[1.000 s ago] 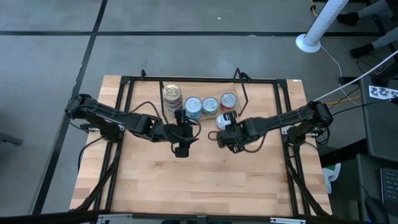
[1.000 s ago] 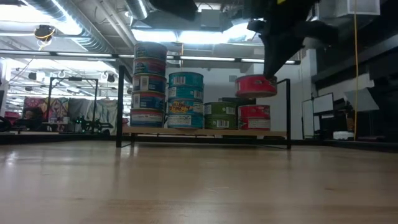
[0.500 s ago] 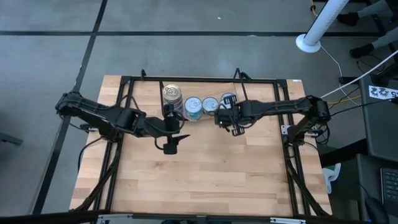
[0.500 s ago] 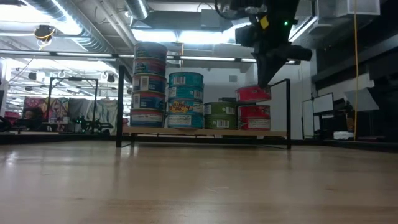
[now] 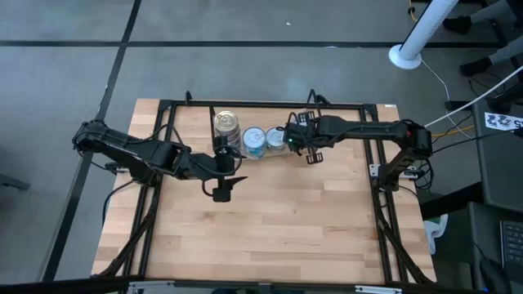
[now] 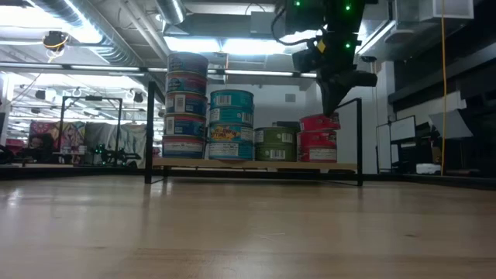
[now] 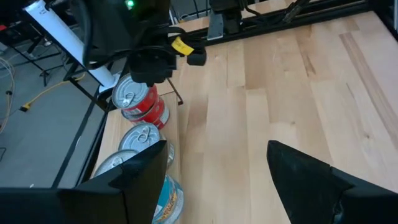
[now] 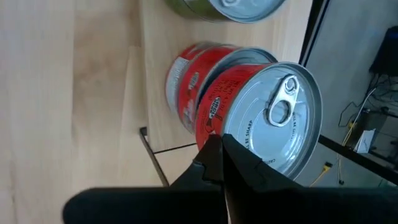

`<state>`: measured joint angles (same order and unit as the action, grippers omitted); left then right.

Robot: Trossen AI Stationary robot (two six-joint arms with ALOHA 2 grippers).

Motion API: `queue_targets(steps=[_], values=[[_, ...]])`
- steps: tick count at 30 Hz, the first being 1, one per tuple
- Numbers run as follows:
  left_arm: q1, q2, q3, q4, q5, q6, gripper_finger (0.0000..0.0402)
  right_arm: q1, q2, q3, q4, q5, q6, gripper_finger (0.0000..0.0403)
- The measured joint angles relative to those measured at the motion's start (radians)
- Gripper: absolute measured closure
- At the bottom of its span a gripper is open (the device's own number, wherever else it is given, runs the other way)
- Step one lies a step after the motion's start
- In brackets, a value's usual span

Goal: Stack canned seafood by type on shelf
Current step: Stack the red tuna can on top of the other red tuna cans on the shelf

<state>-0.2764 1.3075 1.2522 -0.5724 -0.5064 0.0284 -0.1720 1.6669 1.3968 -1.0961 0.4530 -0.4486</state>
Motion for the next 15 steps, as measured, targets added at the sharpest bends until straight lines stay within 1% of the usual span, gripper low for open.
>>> queue_targets(steps=[3, 7, 11, 15], values=[[0.000, 0.000, 0.000, 0.000, 0.000, 0.000, 0.0130, -0.019, 0.000, 0.000, 0.010, -0.007, -0.015, 0.0403], [0.000, 0.000, 0.000, 0.000, 0.000, -0.001, 0.0130, -0.036, 0.000, 0.000, 0.021, -0.071, -0.030, 0.0403], [0.000, 0.000, 0.000, 0.000, 0.000, -0.001, 0.0130, -0.046, 0.000, 0.000, 0.028, -0.108, -0.031, 0.0403], [0.000, 0.000, 0.000, 0.000, 0.000, -0.002, 0.0130, -0.046, 0.000, 0.000, 0.026, -0.112, -0.031, 0.0403]])
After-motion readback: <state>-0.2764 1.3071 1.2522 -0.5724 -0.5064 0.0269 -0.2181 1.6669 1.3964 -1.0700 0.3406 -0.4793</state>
